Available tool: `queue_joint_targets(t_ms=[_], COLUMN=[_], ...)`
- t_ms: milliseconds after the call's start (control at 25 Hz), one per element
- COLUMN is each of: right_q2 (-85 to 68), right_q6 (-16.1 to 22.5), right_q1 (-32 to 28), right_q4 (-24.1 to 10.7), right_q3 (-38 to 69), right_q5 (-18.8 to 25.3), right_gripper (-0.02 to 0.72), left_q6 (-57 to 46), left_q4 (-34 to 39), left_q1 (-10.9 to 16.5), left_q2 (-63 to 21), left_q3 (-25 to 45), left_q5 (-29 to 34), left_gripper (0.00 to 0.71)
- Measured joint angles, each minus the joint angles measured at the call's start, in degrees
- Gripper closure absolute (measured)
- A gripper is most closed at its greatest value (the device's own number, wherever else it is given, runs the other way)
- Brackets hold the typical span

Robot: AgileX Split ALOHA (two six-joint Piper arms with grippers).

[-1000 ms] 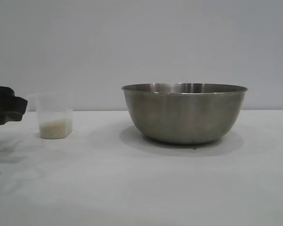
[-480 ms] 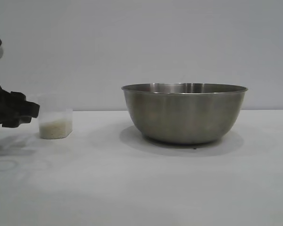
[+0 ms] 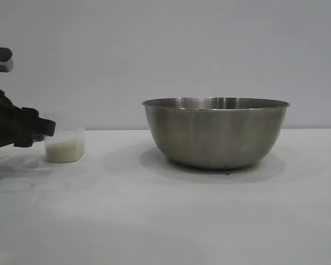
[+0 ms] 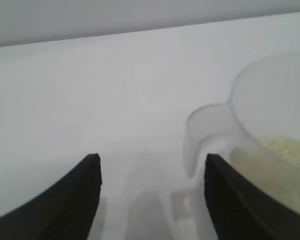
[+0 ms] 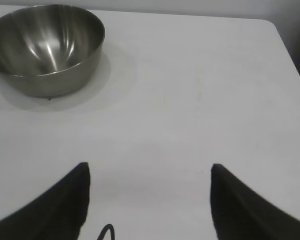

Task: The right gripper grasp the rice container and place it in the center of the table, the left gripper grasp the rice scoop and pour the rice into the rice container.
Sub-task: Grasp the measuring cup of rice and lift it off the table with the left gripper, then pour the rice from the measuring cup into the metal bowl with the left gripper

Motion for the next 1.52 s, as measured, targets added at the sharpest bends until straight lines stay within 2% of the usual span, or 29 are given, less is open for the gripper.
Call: queue_joint_targets(t_ms=[200, 280, 400, 520, 720, 880, 1120, 1280, 1520], right_q2=[0.00, 0.00, 0.00, 0.00, 0.00, 0.00, 0.00, 0.00, 0.00], right_q6=[0.00, 0.00, 0.00, 0.00, 0.00, 0.00, 0.04, 0.04, 0.04], right_q1=[0.00, 0.00, 0.00, 0.00, 0.00, 0.00, 0.00, 0.00, 0.00], right_q4=[0.00, 0.00, 0.00, 0.00, 0.00, 0.00, 0.00, 0.00, 0.00], right_q3=[0.00, 0.00, 0.00, 0.00, 0.00, 0.00, 0.00, 0.00, 0.00], right_q5=[0.00, 0.00, 0.00, 0.00, 0.00, 0.00, 0.00, 0.00, 0.00], right_gripper=[0.226, 0.226, 0.226, 0.226, 0.226, 0.226, 0.226, 0.226, 0.226], left_q6=[0.73, 0.73, 0.63, 0.63, 0.63, 2.63, 7.75, 10.24, 20.71], left_q4=[0.27, 2.18, 6.21, 9.22, 14.06, 18.40, 32.36, 41.65, 56.23], left_q1=[0.36, 1.33, 2.66, 3.04, 3.04, 3.04, 3.04, 1.97, -3.69], left_q2=[0.73, 1.78, 2.23, 2.23, 1.67, -1.93, -8.04, -9.11, -9.11], left_q3=[-2.96, -3.98, -4.90, -5.80, -6.66, -8.32, -15.61, -23.84, -33.30], left_q5=[0.00, 0.00, 0.00, 0.00, 0.31, 0.55, 1.46, 8.15, 21.94], left_gripper=[0.282, 0.370, 0.608, 0.710, 0.710, 0.710, 0.710, 0.710, 0.710])
